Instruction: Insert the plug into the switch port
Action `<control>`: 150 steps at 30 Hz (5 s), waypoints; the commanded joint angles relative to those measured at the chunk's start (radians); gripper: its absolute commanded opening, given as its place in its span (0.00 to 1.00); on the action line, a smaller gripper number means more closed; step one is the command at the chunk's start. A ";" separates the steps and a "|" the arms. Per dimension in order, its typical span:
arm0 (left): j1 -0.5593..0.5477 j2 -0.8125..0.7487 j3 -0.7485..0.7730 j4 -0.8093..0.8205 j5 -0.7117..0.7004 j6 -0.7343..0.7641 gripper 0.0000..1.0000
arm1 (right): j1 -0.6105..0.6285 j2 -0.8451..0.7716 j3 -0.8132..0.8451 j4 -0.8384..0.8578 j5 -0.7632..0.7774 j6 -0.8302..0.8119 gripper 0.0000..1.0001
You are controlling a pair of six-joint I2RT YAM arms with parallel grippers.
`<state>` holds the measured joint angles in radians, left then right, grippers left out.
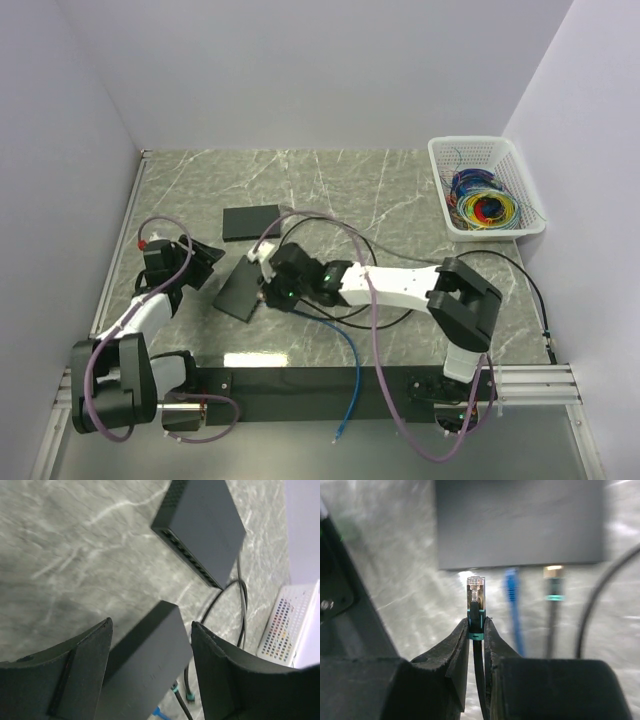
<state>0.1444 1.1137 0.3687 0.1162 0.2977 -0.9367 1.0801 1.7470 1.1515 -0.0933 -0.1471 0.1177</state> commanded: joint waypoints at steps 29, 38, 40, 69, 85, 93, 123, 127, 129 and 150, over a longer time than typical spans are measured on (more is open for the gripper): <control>0.014 0.190 -0.082 0.287 0.110 0.009 0.62 | 0.057 0.276 0.223 -0.118 -0.035 0.063 0.00; 0.014 0.198 -0.076 0.280 0.109 0.015 0.61 | 0.064 0.290 0.243 -0.146 -0.055 0.056 0.00; 0.014 0.196 -0.076 0.278 0.109 0.016 0.61 | 0.067 0.296 0.246 -0.149 -0.060 0.057 0.00; 0.014 0.161 -0.106 0.277 0.124 0.006 0.60 | 0.057 0.328 0.366 -0.171 0.027 0.089 0.00; 0.001 0.156 -0.109 0.278 0.119 0.001 0.60 | 0.069 0.384 0.412 -0.184 0.027 0.088 0.00; -0.012 0.152 -0.126 0.287 0.124 -0.014 0.60 | 0.069 0.378 0.438 -0.164 0.079 0.083 0.00; -0.169 0.129 -0.251 0.269 0.130 -0.056 0.61 | -0.042 0.304 0.299 0.310 -0.078 -0.081 0.00; -0.186 0.135 -0.251 0.272 0.118 -0.066 0.61 | -0.043 0.394 0.442 0.258 -0.108 -0.095 0.00; -0.193 0.146 -0.248 0.273 0.116 -0.070 0.61 | -0.042 0.422 0.508 0.238 -0.115 -0.099 0.00; -0.172 -0.051 0.039 -0.102 -0.135 0.024 0.65 | -0.034 0.128 0.111 0.276 -0.135 -0.055 0.52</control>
<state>-0.0418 1.0706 0.3256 0.1364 0.2100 -0.9657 1.0466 1.9957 1.3151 0.0582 -0.2806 0.0406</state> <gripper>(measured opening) 0.650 0.513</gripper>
